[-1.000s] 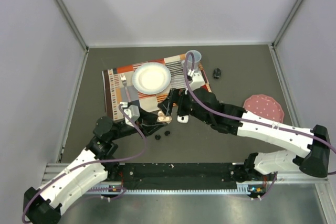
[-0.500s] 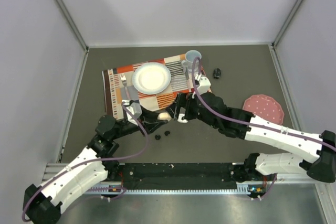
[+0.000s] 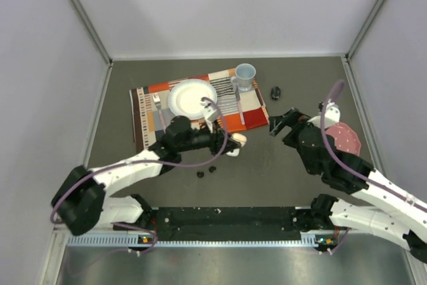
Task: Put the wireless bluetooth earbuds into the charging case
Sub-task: Place the charging case with the earbuds at the center of the board.
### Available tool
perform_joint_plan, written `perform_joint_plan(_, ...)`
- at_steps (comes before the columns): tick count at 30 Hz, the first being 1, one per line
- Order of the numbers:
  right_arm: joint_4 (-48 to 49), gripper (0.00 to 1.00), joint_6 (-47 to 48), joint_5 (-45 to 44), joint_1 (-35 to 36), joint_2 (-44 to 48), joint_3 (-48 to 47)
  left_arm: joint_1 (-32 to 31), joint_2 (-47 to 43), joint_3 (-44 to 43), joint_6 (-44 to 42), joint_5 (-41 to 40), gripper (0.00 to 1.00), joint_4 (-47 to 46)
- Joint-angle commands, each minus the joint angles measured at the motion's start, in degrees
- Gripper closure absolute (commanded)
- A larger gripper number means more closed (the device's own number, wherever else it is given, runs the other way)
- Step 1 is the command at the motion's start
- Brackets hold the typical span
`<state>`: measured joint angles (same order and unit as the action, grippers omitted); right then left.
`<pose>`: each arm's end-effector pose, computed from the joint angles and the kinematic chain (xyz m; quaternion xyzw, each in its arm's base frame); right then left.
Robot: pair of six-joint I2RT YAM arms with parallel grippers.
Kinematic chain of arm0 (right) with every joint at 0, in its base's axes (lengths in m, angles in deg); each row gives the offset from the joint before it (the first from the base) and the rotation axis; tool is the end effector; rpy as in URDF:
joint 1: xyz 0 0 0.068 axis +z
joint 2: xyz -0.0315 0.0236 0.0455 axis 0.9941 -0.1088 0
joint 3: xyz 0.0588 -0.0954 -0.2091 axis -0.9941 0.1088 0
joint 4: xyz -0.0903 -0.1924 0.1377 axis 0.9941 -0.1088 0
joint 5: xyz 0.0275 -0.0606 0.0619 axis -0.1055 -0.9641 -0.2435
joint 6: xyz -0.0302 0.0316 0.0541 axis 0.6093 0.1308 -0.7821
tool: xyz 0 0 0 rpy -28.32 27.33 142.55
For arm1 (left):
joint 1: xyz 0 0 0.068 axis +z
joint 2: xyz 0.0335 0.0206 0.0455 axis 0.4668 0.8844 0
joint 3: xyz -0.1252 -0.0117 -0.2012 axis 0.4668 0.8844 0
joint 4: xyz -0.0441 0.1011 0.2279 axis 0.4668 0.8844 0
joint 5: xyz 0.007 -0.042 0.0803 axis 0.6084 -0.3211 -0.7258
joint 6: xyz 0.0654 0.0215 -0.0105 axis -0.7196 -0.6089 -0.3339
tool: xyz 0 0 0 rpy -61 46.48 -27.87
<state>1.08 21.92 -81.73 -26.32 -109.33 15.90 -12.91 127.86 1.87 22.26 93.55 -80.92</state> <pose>0.1348 0.1361 0.3120 0.1622 0.7707 0.2314 0.5711 0.1902 -0.2040 0.2294 0.3000 0.6703 -0.5148 0.4425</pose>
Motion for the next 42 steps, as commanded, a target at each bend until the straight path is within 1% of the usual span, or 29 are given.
perform_joint_plan(1,-7.3,0.03,-3.9,-1.9,-6.2,3.0,0.5,-5.3,14.0,-9.5,5.6,-1.4,1.00,-8.0)
perform_joint_plan(3,-8.9,0.02,-4.0,-0.6,-8.0,4.5,0.7,-6.5,19.2,-12.5,10.0,-2.2,1.00,-11.2)
perform_joint_plan(4,-9.3,0.02,-3.9,-0.3,-9.1,5.2,1.0,-7.5,24.2,-13.4,11.3,-2.3,1.00,-14.7)
perform_joint_plan(6,-9.8,0.02,-3.9,-0.8,-9.4,7.0,1.2,-8.3,28.9,-16.3,15.7,-2.0,1.00,-18.2)
perform_joint_plan(7,-9.9,0.02,-3.7,-0.9,-9.5,7.7,1.4,-8.8,33.4,-17.4,17.3,-1.8,1.00,-20.6)
perform_joint_plan(8,-10.1,0.02,-3.5,-1.1,-9.5,8.3,1.6,-9.0,35.6,-18.6,20.6,-1.7,1.00,-21.8)
perform_joint_plan(9,-10.1,0.02,-3.4,-1.5,-9.5,9.4,1.6,-9.2,39.8,-20.9,22.4,-1.8,1.00,-22.4)
perform_joint_plan(12,-10.1,0.02,-3.4,-2.1,-9.5,11.0,2.2,-9.6,46.2,-25.0,27.6,-1.8,1.00,-22.6)
perform_joint_plan(15,-10.4,0.03,-3.3,-2.0,-9.6,11.2,2.4,-9.7,49.0,-26.0,29.6,-3.1,0.99,-22.6)
perform_joint_plan(16,-10.3,0.02,-3.4,-1.9,-9.6,11.2,2.3,-9.8,49.2,-26.3,29.4,-4.6,0.99,-21.0)
perform_joint_plan(17,-10.4,0.03,-3.5,-1.7,-9.5,11.2,2.4,-9.8,49.6,-26.6,29.1,-5.1,0.98,-17.0)
perform_joint_plan(20,-10.4,0.02,-4.2,-1.4,-9.5,10.7,2.9,-10.1,49.8,-26.7,27.5,-8.0,0.98,-11.3)
perform_joint_plan(21,-10.4,0.02,-4.4,-1.3,-9.5,10.5,2.9,-10.2,49.2,-26.2,27.1,-9.3,0.97,-9.3)
perform_joint_plan(22,-10.4,0.02,-4.5,-1.1,-9.6,10.0,2.9,-10.2,49.1,-26.0,26.1,-10.2,0.94,-8.0)
perform_joint_plan(25,-10.5,0.03,-5.0,-0.8,-9.6,9.1,2.9,-10.2,48.3,-25.4,24.4,-12.3,0.93,-4.0)
perform_joint_plan(26,-10.4,0.02,-5.0,-0.8,-9.6,9.0,2.9,-10.2,48.6,-26.1,24.0,-12.5,0.89,-2.7)
perform_joint_plan(29,-10.4,0.02,-5.3,-0.7,-9.5,8.4,2.7,-10.2,49.8,-26.7,23.8,-11.9,0.89,-0.9)
perform_joint_plan(31,-10.4,0.02,-5.3,-0.5,-9.7,8.3,2.7,-10.2,50.2,-26.9,24.3,-11.8,0.85,-0.7)
perform_joint_plan(33,-10.5,0.02,-5.5,-0.5,-9.5,8.2,2.9,-10.2,50.3,-26.9,24.5,-11.9,0.78,-0.4)
perform_joint_plan(36,-10.4,0.02,-5.5,-0.8,-9.5,8.2,3.2,-10.2,49.6,-27.1,23.6,-13.0,0.72,1.4)
perform_joint_plan(37,-10.4,0.02,-5.4,-1.1,-9.6,8.2,3.2,-10.2,49.2,-27.2,22.9,-13.6,0.68,2.9)
perform_joint_plan(40,-10.4,0.02,-4.8,-2.2,-9.7,7.6,3.2,-10.2,48.0,-27.5,21.2,-15.3,0.62,5.0)
perform_joint_plan(42,-10.3,0.02,-4.3,-2.9,-9.6,6.8,3.0,-10.2,46.7,-27.4,19.9,-16.1,0.53,6.6)
